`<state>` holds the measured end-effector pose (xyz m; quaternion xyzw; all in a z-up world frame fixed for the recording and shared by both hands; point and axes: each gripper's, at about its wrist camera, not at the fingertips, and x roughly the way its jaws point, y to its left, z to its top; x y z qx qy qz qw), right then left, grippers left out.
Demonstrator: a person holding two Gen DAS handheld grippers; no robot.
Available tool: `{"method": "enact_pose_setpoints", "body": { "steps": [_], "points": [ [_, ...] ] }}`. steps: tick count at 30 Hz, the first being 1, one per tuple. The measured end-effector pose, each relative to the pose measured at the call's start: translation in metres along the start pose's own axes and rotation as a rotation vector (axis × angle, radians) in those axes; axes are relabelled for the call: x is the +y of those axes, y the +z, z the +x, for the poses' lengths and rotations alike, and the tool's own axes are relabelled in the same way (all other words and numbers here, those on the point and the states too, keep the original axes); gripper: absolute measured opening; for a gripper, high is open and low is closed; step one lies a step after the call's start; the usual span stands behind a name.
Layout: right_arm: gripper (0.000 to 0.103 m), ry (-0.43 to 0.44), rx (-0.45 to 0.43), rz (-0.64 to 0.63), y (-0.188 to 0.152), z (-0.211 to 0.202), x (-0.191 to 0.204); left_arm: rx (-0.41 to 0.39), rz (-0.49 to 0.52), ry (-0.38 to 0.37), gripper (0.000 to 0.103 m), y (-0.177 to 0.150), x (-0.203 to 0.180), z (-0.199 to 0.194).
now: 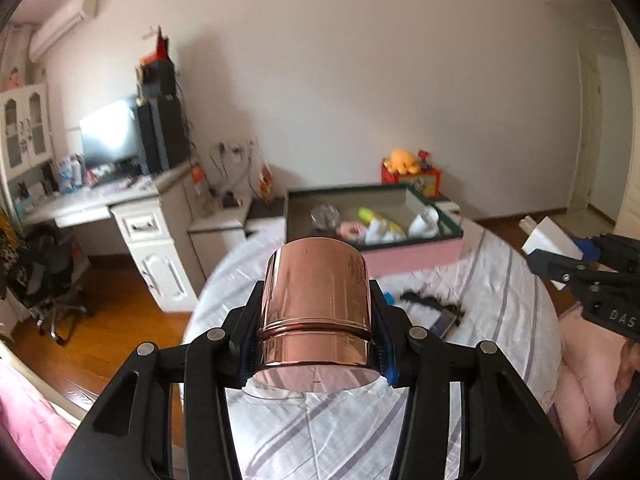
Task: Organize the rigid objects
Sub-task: 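Lift the copper cup and white power bank and carry both toward the pink box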
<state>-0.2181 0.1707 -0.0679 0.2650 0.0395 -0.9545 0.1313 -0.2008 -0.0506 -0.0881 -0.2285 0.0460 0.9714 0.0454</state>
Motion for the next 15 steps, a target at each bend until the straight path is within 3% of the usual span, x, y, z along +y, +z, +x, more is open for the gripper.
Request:
{"method": "enact_pose_setpoints", "body": {
  "steps": [8, 15],
  "points": [
    [0.041, 0.001, -0.108, -0.048, 0.028, -0.039, 0.015, -0.12, -0.006, 0.042, 0.047, 0.029, 0.004, -0.044],
    [0.041, 0.003, -0.146, -0.065, 0.041, -0.046, 0.017, -0.162, 0.002, 0.054, 0.047, 0.041, 0.004, -0.058]
  ]
}}
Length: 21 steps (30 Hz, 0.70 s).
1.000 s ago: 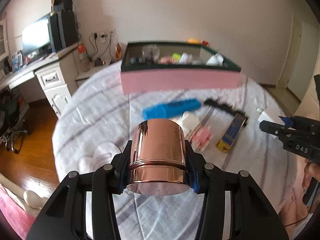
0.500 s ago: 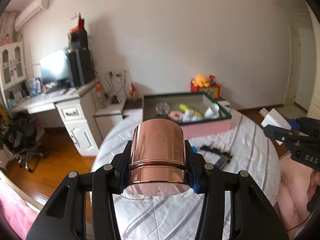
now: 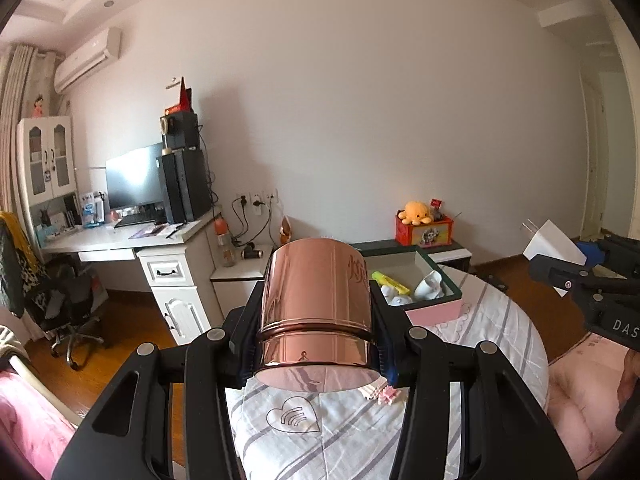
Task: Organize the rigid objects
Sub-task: 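Lift the copper cup and white power bank and carry both toward the pink box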
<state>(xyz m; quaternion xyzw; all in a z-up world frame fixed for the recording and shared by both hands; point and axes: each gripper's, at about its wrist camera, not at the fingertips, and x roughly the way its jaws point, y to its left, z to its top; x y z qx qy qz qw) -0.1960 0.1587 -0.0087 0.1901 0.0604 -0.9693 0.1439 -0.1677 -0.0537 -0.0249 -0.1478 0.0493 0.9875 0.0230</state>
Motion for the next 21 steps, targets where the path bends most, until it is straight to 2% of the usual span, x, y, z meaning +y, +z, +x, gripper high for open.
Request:
{"method": "enact_pose_setpoints", "body": {
  "steps": [9, 15, 16, 19, 21],
  "points": [
    [0.041, 0.004, 0.0, -0.006, 0.007, 0.014, -0.008, -0.01, 0.023, 0.014, 0.047, 0.012, -0.003, 0.012],
    [0.041, 0.005, 0.016, 0.003, 0.011, 0.039, -0.02, 0.006, 0.032, 0.007, 0.047, 0.022, -0.004, 0.046],
    [0.041, 0.006, 0.023, 0.004, 0.012, 0.046, -0.023, 0.001, 0.037, 0.006, 0.043, 0.024, -0.005, 0.05],
    [0.041, 0.008, 0.041, 0.002, 0.013, 0.065, -0.03, 0.001, 0.037, -0.026, 0.043, 0.032, -0.008, 0.07],
    [0.041, 0.012, 0.057, 0.001, 0.014, 0.083, -0.035, -0.003, 0.025, -0.094, 0.043, 0.034, -0.01, 0.09]
  ]
}}
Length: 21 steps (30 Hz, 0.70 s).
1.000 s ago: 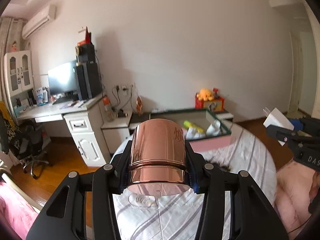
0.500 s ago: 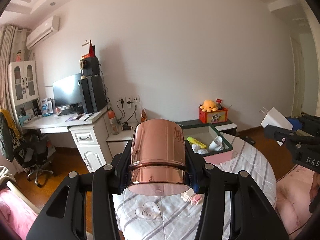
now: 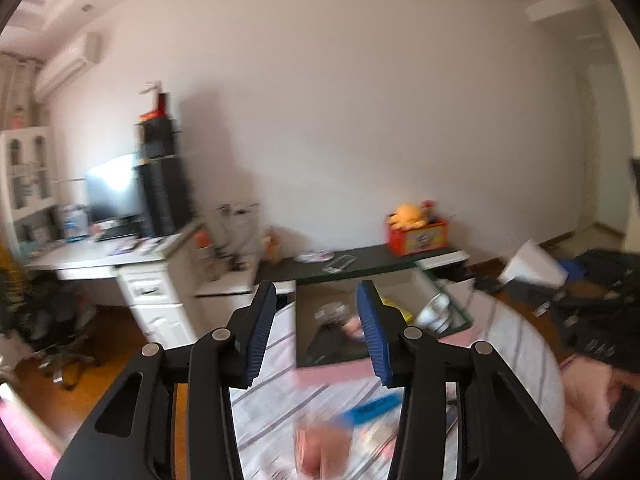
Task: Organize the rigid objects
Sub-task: 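Lift the copper cup and white power bank and carry both toward the pink box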
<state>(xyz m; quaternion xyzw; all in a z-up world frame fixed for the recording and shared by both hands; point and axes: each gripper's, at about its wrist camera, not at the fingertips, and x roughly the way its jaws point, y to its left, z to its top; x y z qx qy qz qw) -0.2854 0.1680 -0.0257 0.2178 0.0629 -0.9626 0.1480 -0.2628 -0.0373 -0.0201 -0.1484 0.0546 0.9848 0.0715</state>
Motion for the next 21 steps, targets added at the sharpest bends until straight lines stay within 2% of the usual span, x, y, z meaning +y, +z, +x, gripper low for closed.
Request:
{"method": "enact_pose_setpoints", "body": {
  "steps": [2, 3, 4, 7, 9, 11, 12, 13, 17, 21],
  "points": [
    [0.041, 0.007, 0.02, 0.004, -0.001, 0.02, -0.005, 0.049, -0.013, -0.08, 0.037, -0.008, 0.002, 0.035],
    [0.041, 0.014, 0.039, 0.009, -0.004, 0.033, -0.008, 0.096, -0.056, -0.128, 0.033, -0.021, 0.005, 0.059],
    [0.041, 0.023, 0.063, 0.017, -0.009, 0.046, -0.011, 0.163, -0.063, -0.109, 0.027, -0.032, 0.006, 0.075],
    [0.041, 0.033, 0.125, 0.03, -0.03, 0.074, -0.016, 0.259, -0.111, -0.125, 0.027, -0.068, 0.013, 0.101],
    [0.041, 0.054, 0.157, 0.051, -0.041, 0.086, -0.02, 0.305, -0.132, -0.124, 0.032, -0.088, 0.019, 0.108],
    [0.041, 0.062, 0.182, 0.057, -0.05, 0.095, -0.022, 0.307, -0.142, -0.103, 0.037, -0.105, 0.026, 0.102],
    [0.041, 0.071, 0.188, 0.071, -0.055, 0.099, -0.022, 0.307, -0.166, -0.094, 0.053, -0.112, 0.032, 0.1],
    [0.041, 0.076, 0.194, 0.076, -0.057, 0.102, -0.024, 0.31, -0.181, -0.079, 0.063, -0.12, 0.037, 0.098],
    [0.041, 0.091, 0.217, 0.08, -0.064, 0.109, -0.021, 0.363, -0.183, -0.002, 0.066, -0.142, 0.052, 0.106],
    [0.041, 0.099, 0.226, 0.085, -0.069, 0.109, -0.016, 0.395, -0.164, 0.013, 0.072, -0.159, 0.061, 0.111]
  ]
}}
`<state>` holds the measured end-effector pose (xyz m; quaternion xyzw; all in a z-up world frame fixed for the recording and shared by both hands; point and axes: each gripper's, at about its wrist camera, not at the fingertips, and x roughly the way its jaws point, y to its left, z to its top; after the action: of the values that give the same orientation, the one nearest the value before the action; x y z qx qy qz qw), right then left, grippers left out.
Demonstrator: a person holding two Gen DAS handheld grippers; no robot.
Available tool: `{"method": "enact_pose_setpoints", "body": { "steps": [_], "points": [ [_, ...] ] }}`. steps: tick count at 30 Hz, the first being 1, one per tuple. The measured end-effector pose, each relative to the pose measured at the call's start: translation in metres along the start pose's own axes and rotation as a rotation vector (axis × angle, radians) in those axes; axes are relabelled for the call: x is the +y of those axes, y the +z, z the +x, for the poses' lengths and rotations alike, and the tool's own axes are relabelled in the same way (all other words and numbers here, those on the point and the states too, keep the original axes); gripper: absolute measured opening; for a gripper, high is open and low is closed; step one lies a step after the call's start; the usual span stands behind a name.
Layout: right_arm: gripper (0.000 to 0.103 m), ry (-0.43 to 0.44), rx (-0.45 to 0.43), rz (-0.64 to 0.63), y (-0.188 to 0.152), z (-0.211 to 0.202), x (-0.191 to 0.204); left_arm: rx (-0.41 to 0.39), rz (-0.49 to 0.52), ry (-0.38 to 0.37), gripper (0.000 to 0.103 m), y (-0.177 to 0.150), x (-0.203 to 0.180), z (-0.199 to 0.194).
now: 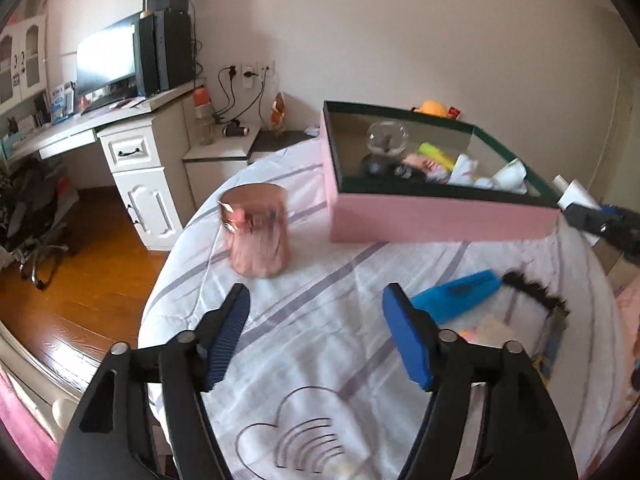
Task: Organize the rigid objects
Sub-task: 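Lift the copper cup and white power bank and carry both toward the pink box, then lower the copper cup and power bank into the pink box and open both tools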
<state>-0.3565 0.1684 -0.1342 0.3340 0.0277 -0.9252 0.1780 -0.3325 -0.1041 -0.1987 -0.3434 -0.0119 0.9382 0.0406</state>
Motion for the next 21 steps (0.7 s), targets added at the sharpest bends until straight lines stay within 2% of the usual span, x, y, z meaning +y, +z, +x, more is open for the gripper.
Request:
{"method": "enact_pose_setpoints", "body": {
  "steps": [4, 11, 16, 17, 18, 19, 21],
  "points": [
    [0.041, -0.003, 0.014, 0.003, -0.002, 0.004, -0.002, 0.005, -0.059, 0.012, 0.077, -0.004, 0.016, 0.006],
    [0.041, -0.009, 0.03, 0.012, 0.0, 0.013, -0.005, 0.033, -0.072, 0.046, 0.078, 0.017, 0.031, 0.028],
    [0.041, -0.017, 0.033, 0.015, 0.006, 0.022, -0.008, 0.079, -0.031, 0.069, 0.076, 0.036, 0.032, 0.047],
    [0.041, -0.018, 0.034, 0.015, 0.007, 0.023, -0.008, 0.074, -0.025, 0.066, 0.073, 0.039, 0.032, 0.049],
    [0.041, -0.02, 0.034, 0.015, 0.008, 0.025, -0.008, 0.079, -0.023, 0.058, 0.057, 0.041, 0.032, 0.052],
    [0.041, -0.02, 0.033, 0.014, 0.009, 0.025, -0.008, 0.094, -0.022, 0.055, 0.047, 0.044, 0.032, 0.057],
    [0.041, -0.021, 0.032, 0.016, 0.011, 0.028, -0.01, 0.096, 0.007, 0.057, 0.047, 0.045, 0.029, 0.06]
  ]
}}
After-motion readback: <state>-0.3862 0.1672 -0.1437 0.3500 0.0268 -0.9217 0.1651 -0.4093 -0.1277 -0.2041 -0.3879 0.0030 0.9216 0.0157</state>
